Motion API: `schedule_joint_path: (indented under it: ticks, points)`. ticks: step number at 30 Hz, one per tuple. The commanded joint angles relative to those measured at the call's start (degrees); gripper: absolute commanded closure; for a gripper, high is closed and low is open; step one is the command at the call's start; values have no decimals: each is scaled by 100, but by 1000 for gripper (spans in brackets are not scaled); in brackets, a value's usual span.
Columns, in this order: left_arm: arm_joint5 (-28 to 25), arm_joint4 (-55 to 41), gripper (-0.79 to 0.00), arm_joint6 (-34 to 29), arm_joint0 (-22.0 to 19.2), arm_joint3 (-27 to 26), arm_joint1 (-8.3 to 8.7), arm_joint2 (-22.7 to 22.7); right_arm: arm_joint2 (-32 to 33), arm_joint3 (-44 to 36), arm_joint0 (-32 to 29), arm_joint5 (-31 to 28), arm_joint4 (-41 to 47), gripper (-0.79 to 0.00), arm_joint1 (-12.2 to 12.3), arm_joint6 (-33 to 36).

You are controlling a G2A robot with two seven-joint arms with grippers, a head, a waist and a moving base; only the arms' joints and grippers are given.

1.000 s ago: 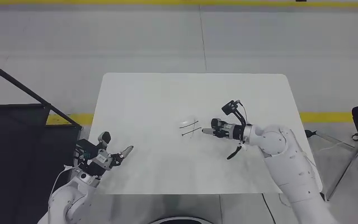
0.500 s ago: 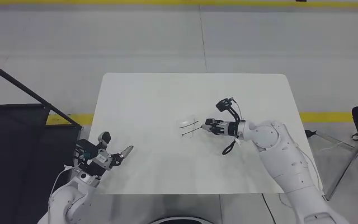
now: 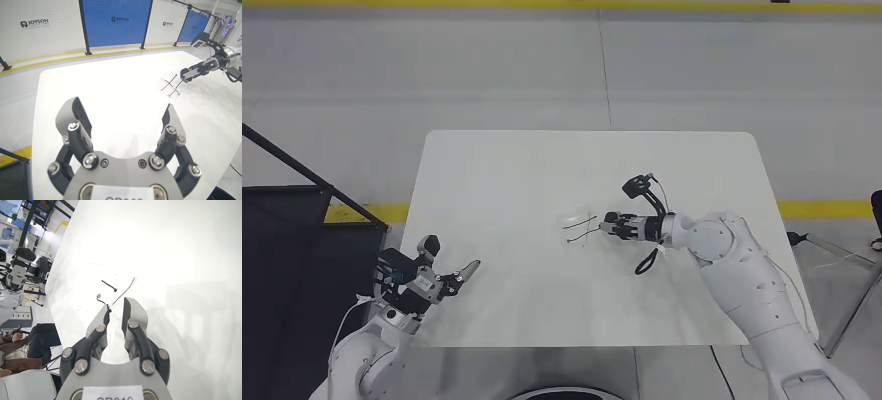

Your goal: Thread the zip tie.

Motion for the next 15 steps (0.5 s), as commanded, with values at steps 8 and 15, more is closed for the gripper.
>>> schedule_joint_path:
  ticks: [8,15]
  points:
    - [0,0,-785,0,0,0,0,0,-49,52,44,-107,107,-68,-1,31]
    - [0,0,-785,0,0,0,0,0,-52,49,47,-182,181,0,13,42]
